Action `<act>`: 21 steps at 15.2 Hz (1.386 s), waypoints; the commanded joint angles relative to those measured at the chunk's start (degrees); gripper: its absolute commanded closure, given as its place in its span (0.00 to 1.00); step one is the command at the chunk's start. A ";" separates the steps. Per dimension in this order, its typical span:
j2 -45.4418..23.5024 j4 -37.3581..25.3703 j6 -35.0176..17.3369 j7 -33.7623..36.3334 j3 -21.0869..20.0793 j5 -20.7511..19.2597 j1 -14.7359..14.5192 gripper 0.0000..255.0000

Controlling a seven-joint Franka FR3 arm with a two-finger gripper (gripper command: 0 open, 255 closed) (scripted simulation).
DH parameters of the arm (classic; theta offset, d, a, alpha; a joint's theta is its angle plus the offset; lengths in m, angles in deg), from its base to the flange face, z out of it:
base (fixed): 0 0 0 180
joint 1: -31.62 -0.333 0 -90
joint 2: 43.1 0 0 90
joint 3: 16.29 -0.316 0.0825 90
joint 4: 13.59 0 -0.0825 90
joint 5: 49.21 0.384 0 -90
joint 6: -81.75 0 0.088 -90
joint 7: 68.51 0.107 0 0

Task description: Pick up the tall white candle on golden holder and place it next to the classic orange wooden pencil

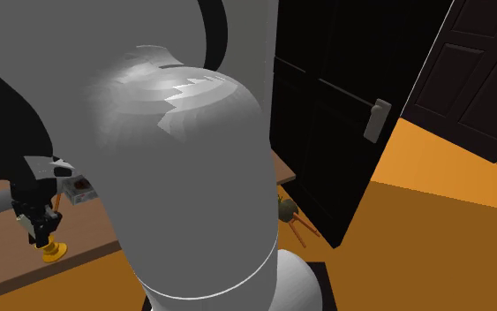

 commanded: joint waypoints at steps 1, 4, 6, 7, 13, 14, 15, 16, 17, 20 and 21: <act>-0.01 0.03 -0.04 -0.03 0.01 0.00 0.01 1.00; -0.01 0.02 -0.03 -0.02 0.01 0.00 0.01 0.00; -0.01 0.02 -0.03 -0.02 0.01 0.00 0.01 0.00; -0.01 0.02 -0.03 -0.02 0.01 0.00 0.01 0.00; 3.19 -3.61 7.27 0.19 1.34 -0.87 1.69 0.00; 3.19 -3.61 7.27 0.19 1.34 -0.87 1.68 0.00; 3.20 -3.60 7.28 0.19 1.34 -0.87 1.68 0.00; 3.19 -3.61 7.27 0.19 1.34 -0.87 1.68 0.00; 3.19 -3.61 7.27 0.19 1.34 -0.87 1.68 0.00; 3.19 -3.61 7.27 0.19 1.34 -0.87 1.68 0.00; 3.19 -3.61 7.27 0.19 1.34 -0.87 1.68 0.00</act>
